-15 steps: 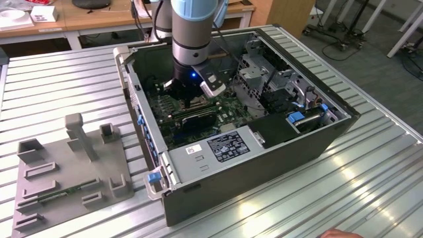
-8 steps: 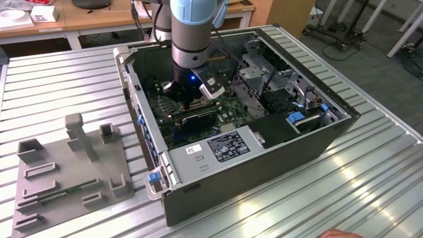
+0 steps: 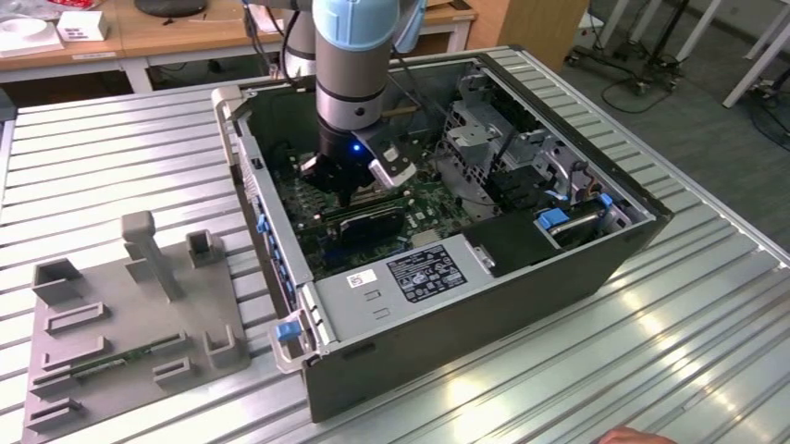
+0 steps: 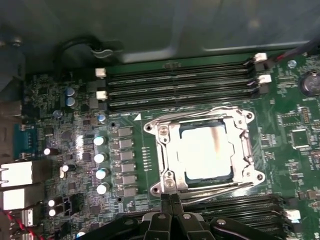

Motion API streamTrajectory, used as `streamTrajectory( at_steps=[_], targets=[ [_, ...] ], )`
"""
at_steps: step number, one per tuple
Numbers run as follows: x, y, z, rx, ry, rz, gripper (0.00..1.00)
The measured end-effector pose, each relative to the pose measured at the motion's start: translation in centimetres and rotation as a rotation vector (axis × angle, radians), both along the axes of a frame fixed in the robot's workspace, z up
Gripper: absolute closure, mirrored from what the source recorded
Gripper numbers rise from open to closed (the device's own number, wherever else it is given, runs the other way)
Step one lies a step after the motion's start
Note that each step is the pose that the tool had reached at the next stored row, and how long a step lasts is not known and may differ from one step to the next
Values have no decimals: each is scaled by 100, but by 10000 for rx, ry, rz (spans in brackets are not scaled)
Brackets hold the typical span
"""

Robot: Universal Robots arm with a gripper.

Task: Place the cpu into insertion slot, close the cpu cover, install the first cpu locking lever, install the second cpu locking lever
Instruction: 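Install the second cpu locking lever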

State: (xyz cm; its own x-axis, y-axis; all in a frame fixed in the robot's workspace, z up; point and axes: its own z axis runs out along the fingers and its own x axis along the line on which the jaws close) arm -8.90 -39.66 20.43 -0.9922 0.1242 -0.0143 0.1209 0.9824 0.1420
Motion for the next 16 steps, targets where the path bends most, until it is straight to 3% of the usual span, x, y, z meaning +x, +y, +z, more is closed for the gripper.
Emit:
streamTrajectory(
  at_steps=[13,14,16],
  targets=[
    [-13,0,-10,0,0,460,89],
    [-14,0,-11,29,-1,462,89],
    [-14,-1,-12,225,-10,461,89]
  ],
)
